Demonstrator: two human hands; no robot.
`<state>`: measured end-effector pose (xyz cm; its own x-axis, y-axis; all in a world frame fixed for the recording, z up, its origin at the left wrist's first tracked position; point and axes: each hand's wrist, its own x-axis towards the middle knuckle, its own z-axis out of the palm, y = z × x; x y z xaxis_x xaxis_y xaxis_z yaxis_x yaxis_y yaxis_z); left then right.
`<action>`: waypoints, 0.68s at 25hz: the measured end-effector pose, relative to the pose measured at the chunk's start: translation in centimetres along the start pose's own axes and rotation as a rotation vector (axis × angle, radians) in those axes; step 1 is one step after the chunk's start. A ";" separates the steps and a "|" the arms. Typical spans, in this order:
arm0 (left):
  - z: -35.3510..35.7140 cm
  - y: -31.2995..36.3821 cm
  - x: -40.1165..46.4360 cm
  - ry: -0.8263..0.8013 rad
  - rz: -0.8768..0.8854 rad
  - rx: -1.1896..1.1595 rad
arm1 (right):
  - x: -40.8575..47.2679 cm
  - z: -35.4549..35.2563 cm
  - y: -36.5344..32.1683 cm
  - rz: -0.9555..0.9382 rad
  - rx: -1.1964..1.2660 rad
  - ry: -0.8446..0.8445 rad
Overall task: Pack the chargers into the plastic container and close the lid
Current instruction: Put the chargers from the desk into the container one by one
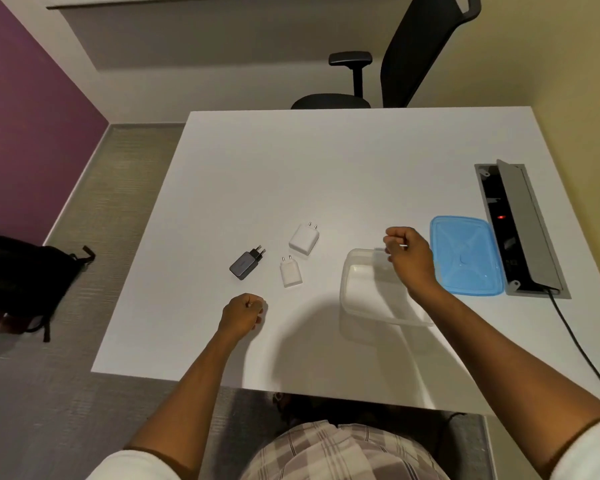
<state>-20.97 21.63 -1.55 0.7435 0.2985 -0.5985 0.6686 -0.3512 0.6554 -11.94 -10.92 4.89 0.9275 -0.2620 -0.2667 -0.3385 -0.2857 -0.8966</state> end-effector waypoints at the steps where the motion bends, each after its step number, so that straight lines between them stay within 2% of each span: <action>1: -0.4 -0.5 0.4 -0.006 0.010 0.013 | -0.7 1.3 -0.5 -0.013 0.008 -0.024; 6: 0.0 -2.7 3.1 0.011 0.135 0.305 | -3.3 9.3 -1.1 -0.014 -0.026 -0.192; 10: 1.8 -5.0 4.6 0.060 0.308 0.558 | -3.2 15.1 1.4 -0.039 -0.303 -0.341; 14: 3.7 -8.3 4.5 0.139 0.430 0.660 | -2.2 18.7 3.3 -0.053 -0.577 -0.447; 17: 4.6 -9.6 4.6 0.172 0.488 0.728 | -2.0 20.3 3.9 -0.141 -0.700 -0.493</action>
<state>-24.09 22.25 -12.73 0.9739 0.0761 -0.2137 0.1451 -0.9331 0.3290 -11.94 7.22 -5.27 0.8762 0.2019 -0.4376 -0.0844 -0.8297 -0.5518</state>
